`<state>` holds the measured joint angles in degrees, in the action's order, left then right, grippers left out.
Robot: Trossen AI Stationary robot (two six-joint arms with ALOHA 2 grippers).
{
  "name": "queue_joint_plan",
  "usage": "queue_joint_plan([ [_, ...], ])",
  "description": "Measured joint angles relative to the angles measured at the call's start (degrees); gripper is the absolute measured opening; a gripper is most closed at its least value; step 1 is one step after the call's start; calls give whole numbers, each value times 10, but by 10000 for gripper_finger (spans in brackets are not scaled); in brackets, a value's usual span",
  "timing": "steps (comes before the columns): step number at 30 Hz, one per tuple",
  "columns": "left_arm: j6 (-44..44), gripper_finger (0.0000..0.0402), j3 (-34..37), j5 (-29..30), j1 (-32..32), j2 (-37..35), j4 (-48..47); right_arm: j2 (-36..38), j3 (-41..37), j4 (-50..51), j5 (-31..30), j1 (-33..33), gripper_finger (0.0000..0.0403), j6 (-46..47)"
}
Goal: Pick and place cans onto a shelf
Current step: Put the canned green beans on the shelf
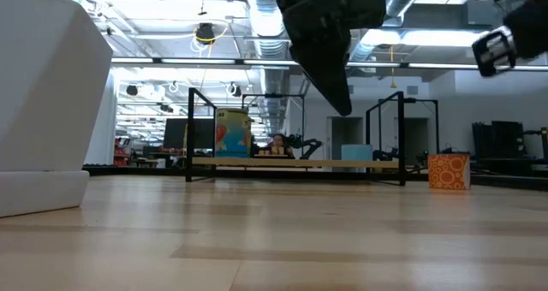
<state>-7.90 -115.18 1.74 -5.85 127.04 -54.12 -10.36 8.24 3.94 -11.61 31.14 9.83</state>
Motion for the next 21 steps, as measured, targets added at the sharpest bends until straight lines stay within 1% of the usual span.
queue_joint_plan([
  [4, -1, 71, 0, 0, 0, 2, -16, -30, 48, 5, 24, 0, 24, -51],
  [7, -14, 71, 0, 6, 2, 6, -65, -85, 106, 25, 44, 0, 24, -84],
  [10, -11, 71, -1, 11, 8, 12, -78, -169, 184, 90, 47, 0, 24, -88],
  [15, -10, 70, -2, 13, 17, 21, -68, -343, 302, 165, 73, 9, 24, -87],
  [18, -7, 70, 1, 21, 20, 26, -97, -435, 358, 190, 75, 37, 24, -67],
  [21, -6, 70, 0, 35, 20, 25, -107, -513, 398, 214, 72, 82, 24, -29],
])
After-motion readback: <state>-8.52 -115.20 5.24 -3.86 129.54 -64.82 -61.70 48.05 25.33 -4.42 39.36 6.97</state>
